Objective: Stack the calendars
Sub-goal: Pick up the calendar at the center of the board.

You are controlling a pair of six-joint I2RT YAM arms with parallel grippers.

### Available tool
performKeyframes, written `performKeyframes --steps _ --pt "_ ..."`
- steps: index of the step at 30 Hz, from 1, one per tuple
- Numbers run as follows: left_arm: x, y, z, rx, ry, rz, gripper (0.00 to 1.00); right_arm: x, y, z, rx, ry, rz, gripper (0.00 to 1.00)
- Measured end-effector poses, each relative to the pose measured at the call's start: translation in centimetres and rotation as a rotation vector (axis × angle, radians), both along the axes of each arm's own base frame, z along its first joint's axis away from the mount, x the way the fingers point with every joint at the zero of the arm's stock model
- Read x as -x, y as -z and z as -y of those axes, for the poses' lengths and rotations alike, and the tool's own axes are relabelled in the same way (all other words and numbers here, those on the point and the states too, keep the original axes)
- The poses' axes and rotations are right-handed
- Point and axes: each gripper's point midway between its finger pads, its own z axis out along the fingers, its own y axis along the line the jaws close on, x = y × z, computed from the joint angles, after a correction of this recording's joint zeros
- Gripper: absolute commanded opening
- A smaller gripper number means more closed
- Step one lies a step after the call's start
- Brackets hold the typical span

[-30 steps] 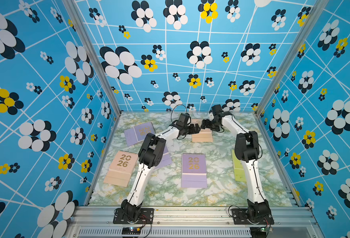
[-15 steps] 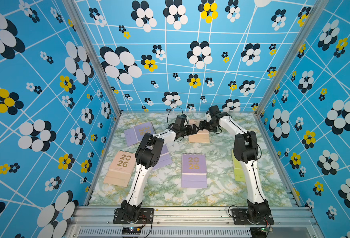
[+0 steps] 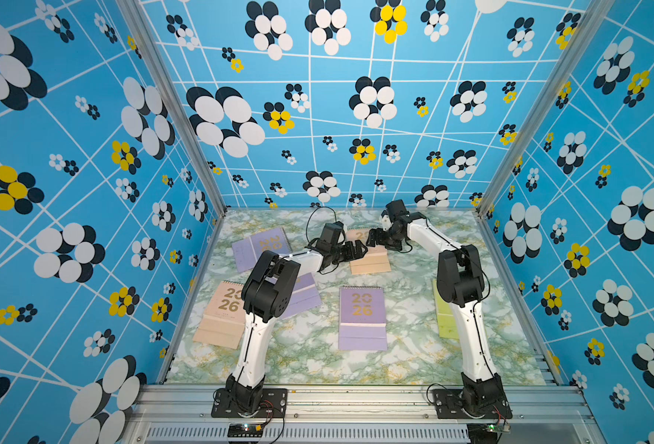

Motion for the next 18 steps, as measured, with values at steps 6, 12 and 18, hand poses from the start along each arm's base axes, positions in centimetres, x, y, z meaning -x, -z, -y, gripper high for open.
performKeyframes --steps 6,12,18 --pt "-0.6 0.1 -1.4 -0.060 -0.023 0.000 0.98 0.1 0.0 0.0 0.003 -0.001 -0.006 0.89" --pt "-1.3 -0.6 -1.6 -0.067 -0.027 0.004 0.97 0.2 0.1 0.0 0.002 -0.002 -0.009 0.88" --pt "-1.6 -0.2 -1.2 -0.062 -0.020 0.000 0.97 0.4 0.0 -0.2 -0.010 -0.008 -0.015 0.87"
